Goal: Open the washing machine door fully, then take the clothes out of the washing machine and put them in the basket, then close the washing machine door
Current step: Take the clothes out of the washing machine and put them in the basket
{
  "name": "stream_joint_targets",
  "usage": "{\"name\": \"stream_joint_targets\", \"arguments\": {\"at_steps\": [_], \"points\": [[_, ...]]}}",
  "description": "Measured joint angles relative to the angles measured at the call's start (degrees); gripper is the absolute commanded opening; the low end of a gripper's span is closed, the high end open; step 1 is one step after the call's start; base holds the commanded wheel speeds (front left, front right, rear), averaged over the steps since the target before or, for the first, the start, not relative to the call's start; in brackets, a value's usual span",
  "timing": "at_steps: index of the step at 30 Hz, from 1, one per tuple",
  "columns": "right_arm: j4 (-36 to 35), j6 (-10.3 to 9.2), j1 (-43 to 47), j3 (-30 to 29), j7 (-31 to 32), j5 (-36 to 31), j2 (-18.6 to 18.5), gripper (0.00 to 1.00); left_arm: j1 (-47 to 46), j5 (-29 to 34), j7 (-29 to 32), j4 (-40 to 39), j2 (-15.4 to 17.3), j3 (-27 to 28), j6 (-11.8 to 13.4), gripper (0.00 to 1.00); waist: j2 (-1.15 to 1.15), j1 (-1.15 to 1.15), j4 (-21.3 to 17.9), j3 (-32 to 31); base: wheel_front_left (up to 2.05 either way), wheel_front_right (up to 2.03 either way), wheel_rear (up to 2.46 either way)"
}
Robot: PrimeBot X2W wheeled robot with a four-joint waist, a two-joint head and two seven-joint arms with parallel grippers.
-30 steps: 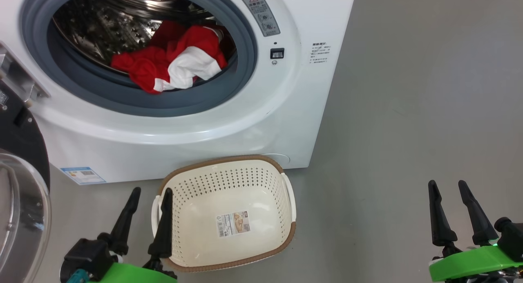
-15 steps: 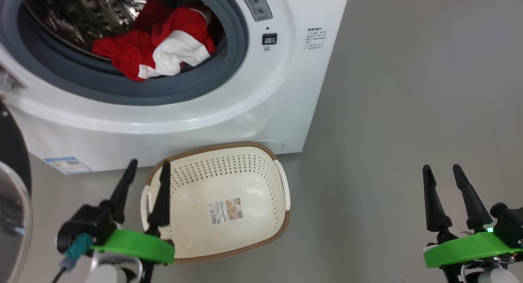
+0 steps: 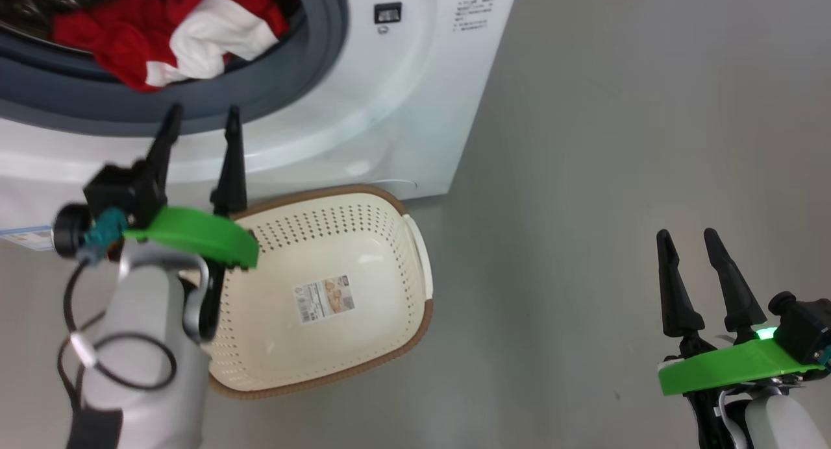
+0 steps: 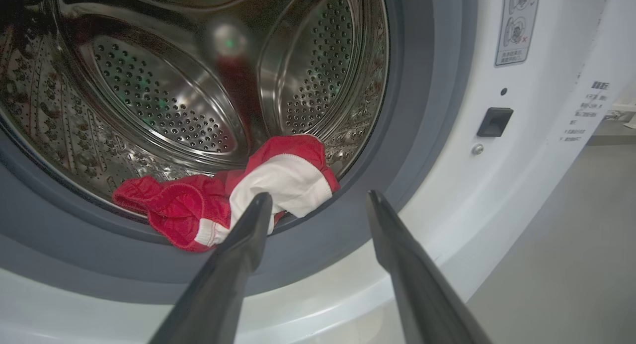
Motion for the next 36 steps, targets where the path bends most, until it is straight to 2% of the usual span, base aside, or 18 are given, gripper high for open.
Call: {"name": "stream_joint_targets", "arguments": {"at_steps": [12, 21, 27, 36], "points": [[0.0, 0.00, -3.5, 0.8, 0.0, 0.5, 0.4, 1.00, -18.8, 1.2, 0.0, 15.0, 1.4, 3.4, 2.5, 1.00, 0.00, 0.00, -4.2, 6.5, 0.00, 0.00, 0.00], [0.0, 0.00, -5.3, 2.3, 0.0, 1.6, 0.6, 1.00, -29.9, 1.3, 0.0, 26.0, 4.6, 4.6, 4.9, 1.00, 0.00, 0.00, -7.2, 10.4, 0.00, 0.00, 0.00], [0.0, -0.01, -6.5, 3.8, 0.0, 3.0, 0.7, 1.00, -36.0, 1.7, 0.0, 32.5, 6.4, 5.0, 6.8, 1.00, 0.00, 0.00, -9.2, 13.1, 0.00, 0.00, 0.00], [-0.2, 0.00, -7.7, 4.4, 0.0, 3.5, 0.8, 1.00, -39.6, 1.8, 1.1, 39.6, 9.6, 4.7, 9.4, 1.00, 0.00, 0.00, -11.1, 15.0, 0.00, 0.00, 0.00]]}}
